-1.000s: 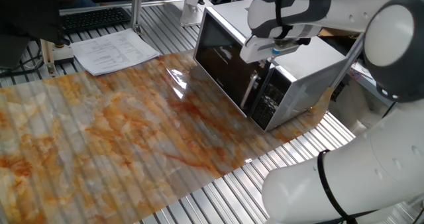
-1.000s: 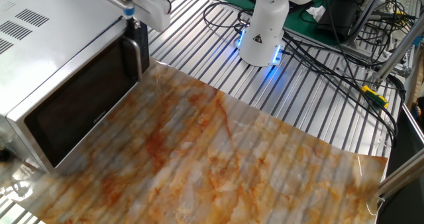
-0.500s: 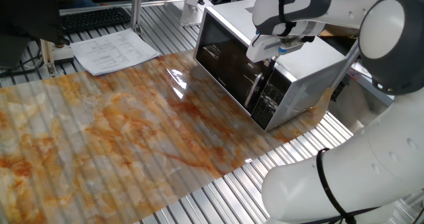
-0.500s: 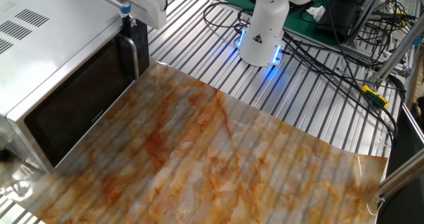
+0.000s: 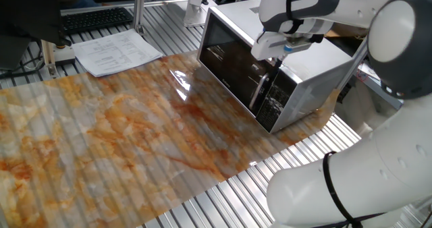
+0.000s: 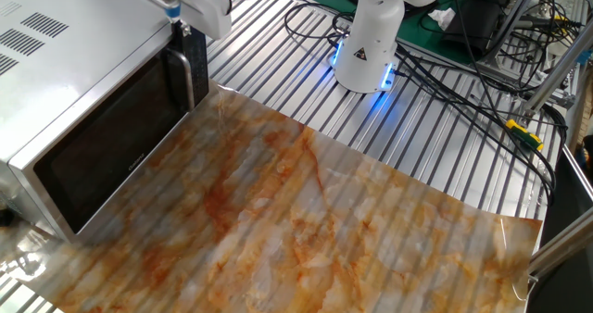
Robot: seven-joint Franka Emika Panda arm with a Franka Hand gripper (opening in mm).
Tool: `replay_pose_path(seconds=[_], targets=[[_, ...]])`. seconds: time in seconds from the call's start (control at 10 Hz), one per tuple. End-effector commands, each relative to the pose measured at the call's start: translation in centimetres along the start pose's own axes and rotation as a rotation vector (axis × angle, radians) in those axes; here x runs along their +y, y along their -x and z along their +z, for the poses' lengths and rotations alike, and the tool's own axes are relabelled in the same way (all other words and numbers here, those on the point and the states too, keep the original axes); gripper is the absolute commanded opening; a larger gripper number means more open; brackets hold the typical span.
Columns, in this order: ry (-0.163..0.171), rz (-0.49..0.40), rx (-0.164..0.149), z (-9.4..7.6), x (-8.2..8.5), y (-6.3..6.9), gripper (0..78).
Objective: Close the microwave door
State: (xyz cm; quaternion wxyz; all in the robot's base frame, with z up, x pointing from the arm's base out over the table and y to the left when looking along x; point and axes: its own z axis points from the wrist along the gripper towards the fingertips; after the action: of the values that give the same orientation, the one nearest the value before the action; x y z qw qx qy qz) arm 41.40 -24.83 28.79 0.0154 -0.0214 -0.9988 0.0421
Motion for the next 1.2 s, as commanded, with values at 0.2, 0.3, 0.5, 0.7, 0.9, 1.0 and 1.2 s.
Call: replay_pose_path(seconds=[0.2,0.3,0.5,0.7,0.9,1.0,1.2], targets=[[0.053,0.150,0.002,-2.7,5.1,-1.4,0.0],[0.057,0.163,0.000,-2.7,6.0,-1.6,0.0],[0.078,0.215,-0.013,-2.3,8.5,-2.0,0.0],[0.082,0.252,-0.025,-1.9,10.5,-2.4,0.0],[0.091,0.283,-0.025,-1.8,11.9,-2.5,0.0],[0.089,0.292,-0.021,-1.8,12.1,-2.4,0.0],[0.095,0.299,-0.013,-1.9,12.3,-1.9,0.0]])
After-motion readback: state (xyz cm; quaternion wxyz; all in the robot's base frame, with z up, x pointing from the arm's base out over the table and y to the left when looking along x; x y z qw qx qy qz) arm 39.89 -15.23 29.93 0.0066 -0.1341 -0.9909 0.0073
